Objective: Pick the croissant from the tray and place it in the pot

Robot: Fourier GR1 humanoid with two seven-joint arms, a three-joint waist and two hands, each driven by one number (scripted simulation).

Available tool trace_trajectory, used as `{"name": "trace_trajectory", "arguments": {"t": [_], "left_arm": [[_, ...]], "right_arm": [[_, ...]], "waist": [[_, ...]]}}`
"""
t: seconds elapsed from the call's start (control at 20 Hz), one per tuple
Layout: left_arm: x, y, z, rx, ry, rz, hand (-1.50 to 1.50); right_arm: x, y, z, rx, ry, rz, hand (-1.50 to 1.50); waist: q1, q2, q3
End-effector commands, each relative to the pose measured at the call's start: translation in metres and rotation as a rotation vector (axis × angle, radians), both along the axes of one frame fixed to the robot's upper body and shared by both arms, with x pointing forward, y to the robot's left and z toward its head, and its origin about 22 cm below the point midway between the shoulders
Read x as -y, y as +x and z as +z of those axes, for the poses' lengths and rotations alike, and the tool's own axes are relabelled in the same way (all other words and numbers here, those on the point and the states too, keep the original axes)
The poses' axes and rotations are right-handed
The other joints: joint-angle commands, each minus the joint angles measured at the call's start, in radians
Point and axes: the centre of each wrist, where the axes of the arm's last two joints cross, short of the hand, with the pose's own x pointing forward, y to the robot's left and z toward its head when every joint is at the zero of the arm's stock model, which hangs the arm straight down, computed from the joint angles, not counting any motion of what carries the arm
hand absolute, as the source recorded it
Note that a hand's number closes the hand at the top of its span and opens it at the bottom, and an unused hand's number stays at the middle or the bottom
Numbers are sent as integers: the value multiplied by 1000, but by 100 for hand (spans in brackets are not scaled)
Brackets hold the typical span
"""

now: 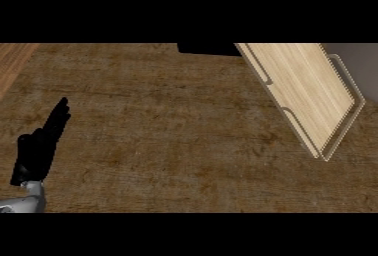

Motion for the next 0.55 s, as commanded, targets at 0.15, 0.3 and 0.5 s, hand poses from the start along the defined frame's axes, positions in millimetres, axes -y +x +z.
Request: {"name": "trace_trajectory", "arguments": {"t": [0.15, 0.3, 0.5], "left_arm": [[-10, -8, 0, -10, 16, 21, 0], [-13, -14, -16, -25, 9, 49, 0], [-17, -17, 0, -33, 17, 54, 0]], "right_arm": [[23, -15, -21, 47, 136, 97, -150], [38, -26, -29, 56, 150, 121, -150], [67, -52, -52, 78, 169, 120, -150]], "waist": [[-25, -14, -2], [-44, -20, -4], [-56, -27, -4]]}}
